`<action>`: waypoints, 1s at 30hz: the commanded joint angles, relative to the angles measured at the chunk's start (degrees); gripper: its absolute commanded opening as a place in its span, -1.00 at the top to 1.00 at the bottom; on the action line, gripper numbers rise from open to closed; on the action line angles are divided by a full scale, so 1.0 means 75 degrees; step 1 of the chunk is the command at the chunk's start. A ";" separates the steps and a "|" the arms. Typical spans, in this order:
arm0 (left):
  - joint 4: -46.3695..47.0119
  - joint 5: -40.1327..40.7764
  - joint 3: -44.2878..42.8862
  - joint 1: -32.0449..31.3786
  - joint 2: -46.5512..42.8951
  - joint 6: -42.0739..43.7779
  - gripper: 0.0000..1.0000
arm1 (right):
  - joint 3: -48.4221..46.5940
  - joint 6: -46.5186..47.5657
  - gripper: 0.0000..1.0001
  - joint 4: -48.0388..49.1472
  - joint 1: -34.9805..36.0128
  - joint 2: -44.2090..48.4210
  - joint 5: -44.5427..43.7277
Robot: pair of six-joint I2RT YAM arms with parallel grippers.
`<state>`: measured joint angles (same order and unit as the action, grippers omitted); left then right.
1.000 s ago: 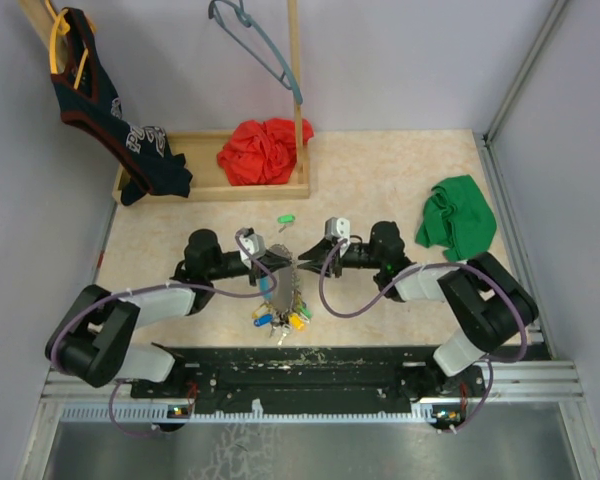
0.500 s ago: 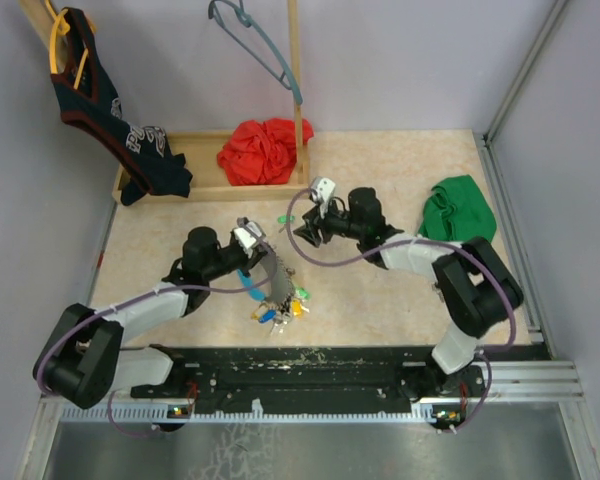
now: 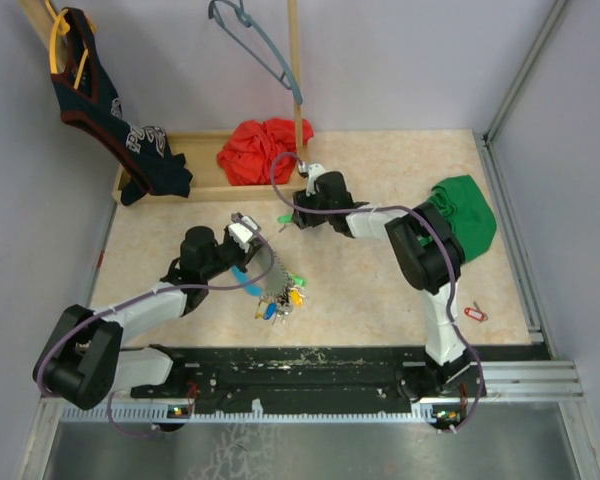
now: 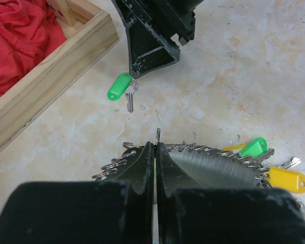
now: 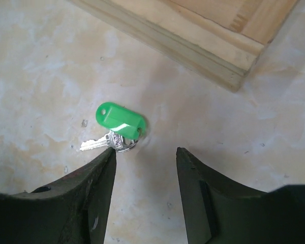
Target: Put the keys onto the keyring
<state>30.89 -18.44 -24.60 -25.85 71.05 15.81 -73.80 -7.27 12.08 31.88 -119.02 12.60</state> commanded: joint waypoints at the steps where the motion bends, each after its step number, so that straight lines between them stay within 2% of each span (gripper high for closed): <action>1: 0.0403 -0.0057 -0.0042 0.0071 0.0040 -0.0136 0.99 | -0.0746 -0.1250 0.01 -0.0332 0.0093 -0.0313 -0.0494; 9: 0.0404 -0.0093 -0.0054 0.0084 0.0082 -0.0160 0.99 | -0.1028 -0.2151 0.23 -0.0310 0.0126 -0.0774 -0.0171; 25: 0.0381 -0.0231 -0.0109 0.0088 0.0170 -0.0157 0.99 | -0.0917 -0.2630 0.61 -0.0468 0.0144 -0.0783 -0.0009; 28: 0.0381 -0.0269 -0.0114 0.0084 0.0176 -0.0162 0.99 | -0.0909 -0.2638 0.70 -0.0450 0.0144 -0.0768 0.0006; 30: 0.0381 -0.0292 -0.0116 0.0091 0.0190 -0.0162 0.99 | -0.0887 -0.2640 0.87 -0.0441 0.0144 -0.0732 0.0024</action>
<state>31.29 -19.20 -24.60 -25.34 72.12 15.03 -79.64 -26.26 9.30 32.25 -124.38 12.08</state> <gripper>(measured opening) 0.015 0.125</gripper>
